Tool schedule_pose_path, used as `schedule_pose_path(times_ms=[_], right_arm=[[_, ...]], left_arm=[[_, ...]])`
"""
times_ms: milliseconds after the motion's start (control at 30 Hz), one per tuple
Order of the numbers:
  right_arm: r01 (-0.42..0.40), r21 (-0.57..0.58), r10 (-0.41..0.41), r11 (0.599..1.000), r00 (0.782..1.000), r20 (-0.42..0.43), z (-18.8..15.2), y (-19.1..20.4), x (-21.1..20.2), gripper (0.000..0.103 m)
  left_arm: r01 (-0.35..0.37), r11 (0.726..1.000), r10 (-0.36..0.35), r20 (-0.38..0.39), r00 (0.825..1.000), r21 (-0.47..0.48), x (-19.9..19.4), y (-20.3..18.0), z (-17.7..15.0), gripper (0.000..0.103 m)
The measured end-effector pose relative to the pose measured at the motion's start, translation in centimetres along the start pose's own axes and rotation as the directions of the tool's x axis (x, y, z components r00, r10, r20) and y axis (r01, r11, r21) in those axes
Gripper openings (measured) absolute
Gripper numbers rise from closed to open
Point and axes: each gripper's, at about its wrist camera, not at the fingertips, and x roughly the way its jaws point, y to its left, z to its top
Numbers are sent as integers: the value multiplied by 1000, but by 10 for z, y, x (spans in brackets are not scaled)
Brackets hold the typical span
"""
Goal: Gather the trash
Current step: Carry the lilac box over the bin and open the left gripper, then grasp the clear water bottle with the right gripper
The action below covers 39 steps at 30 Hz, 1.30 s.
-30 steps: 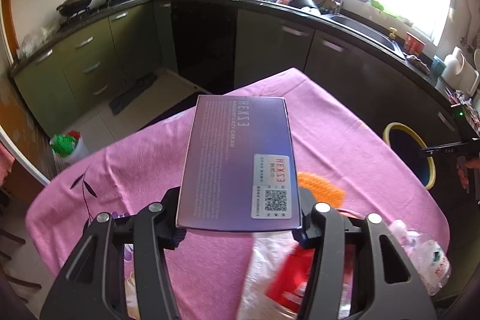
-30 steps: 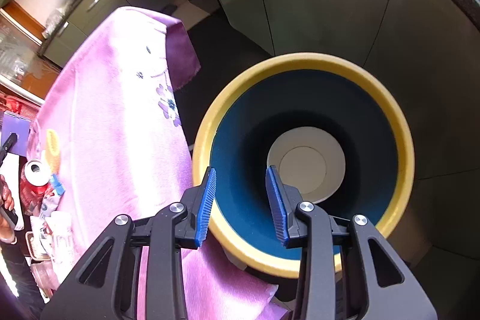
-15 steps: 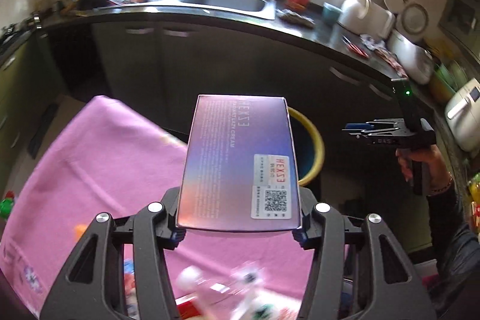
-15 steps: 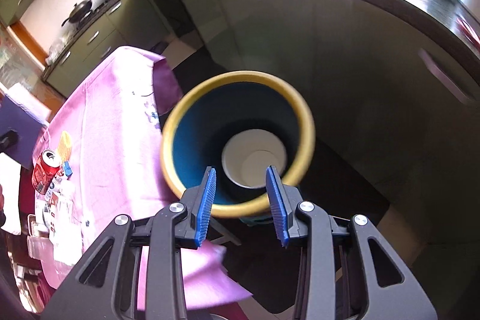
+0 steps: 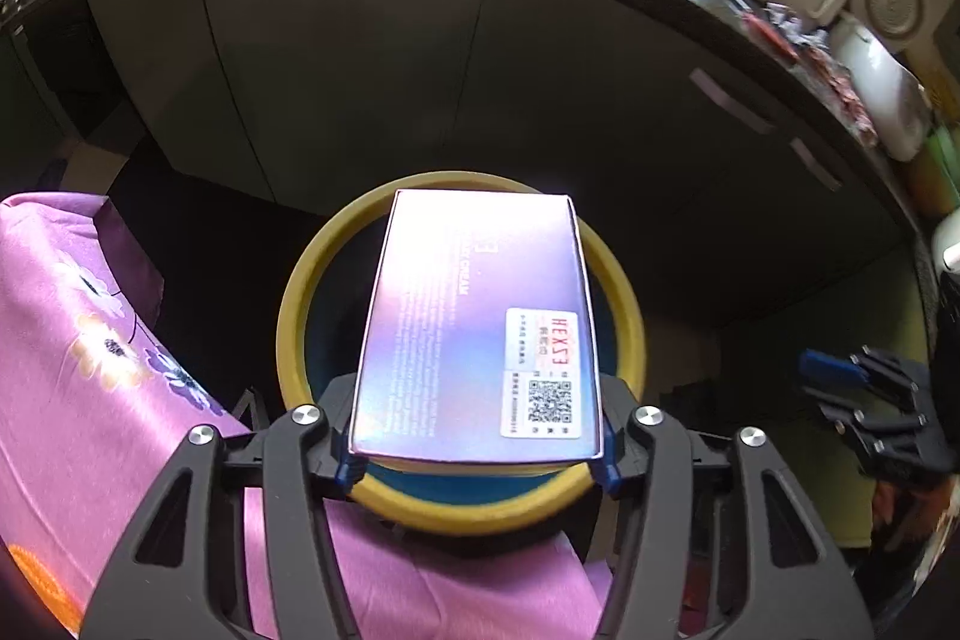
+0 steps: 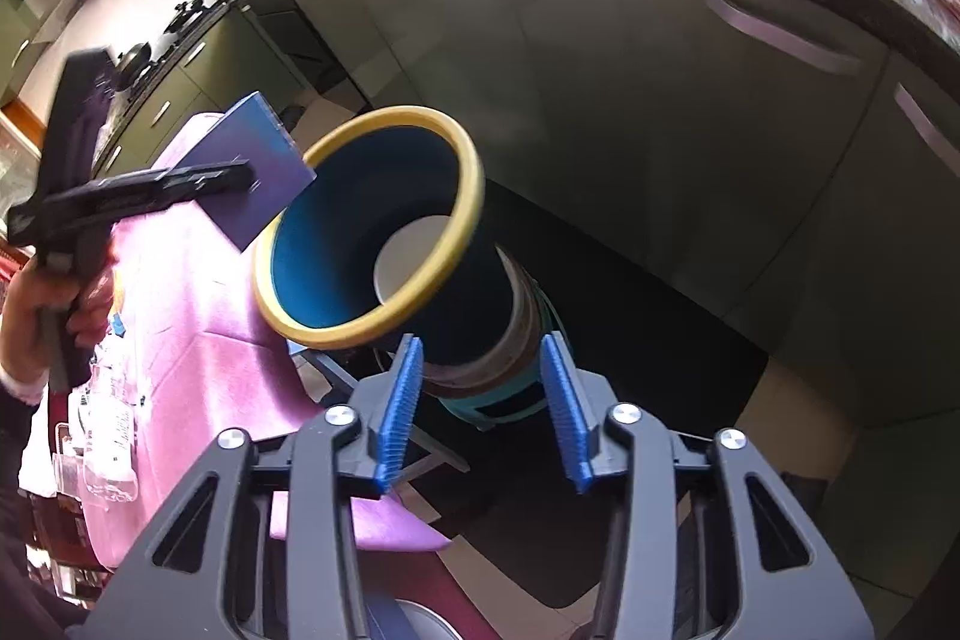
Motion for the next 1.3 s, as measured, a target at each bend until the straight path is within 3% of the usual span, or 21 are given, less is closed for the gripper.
schedule_pose_path(times_ms=[33, 200, 367, 533, 633, 767, 1000, 1167, 1300], right_arm=[[0, 3, 0, 1000, 1000, -2, -1, 0, 2, 42], [-7, -15, 7, 1000, 1000, -8, 1, 4, 7, 42], [-32, -60, 31, 998, 999, -22, -2, 30, 13, 42], [-77, -138, 71, 987, 996, -50, -11, 76, 18, 43], [-121, -217, 105, 969, 991, -85, -17, 119, 20, 45], [-207, -324, 158, 923, 973, -171, -24, 180, 20, 45], [-376, -445, 213, 813, 903, -373, -41, 292, 32, 58], [-412, -453, 186, 790, 866, -464, -59, 350, 53, 62], [-374, -496, 101, 784, 865, -492, -76, 379, 66, 66]], left_arm=[[-8, 1000, 8, -3, 1000, -15, 5, 1, 5, 66], [-4, 999, 5, 11, 1000, -39, -8, 8, 8, 66], [68, 997, -66, 80, 995, -31, -77, 13, -19, 67], [97, 995, -88, 222, 971, -28, -168, 19, -65, 70], [76, 996, -59, 308, 950, -45, -216, 29, -102, 72], [18, 993, 26, 357, 934, -120, -262, 52, -154, 73], [-101, 959, 210, 422, 882, -265, -321, 88, -254, 78], [-103, 931, 254, 418, 872, -350, -345, 111, -309, 78], [-136, 924, 289, 418, 861, -358, -358, 115, -338, 80]])
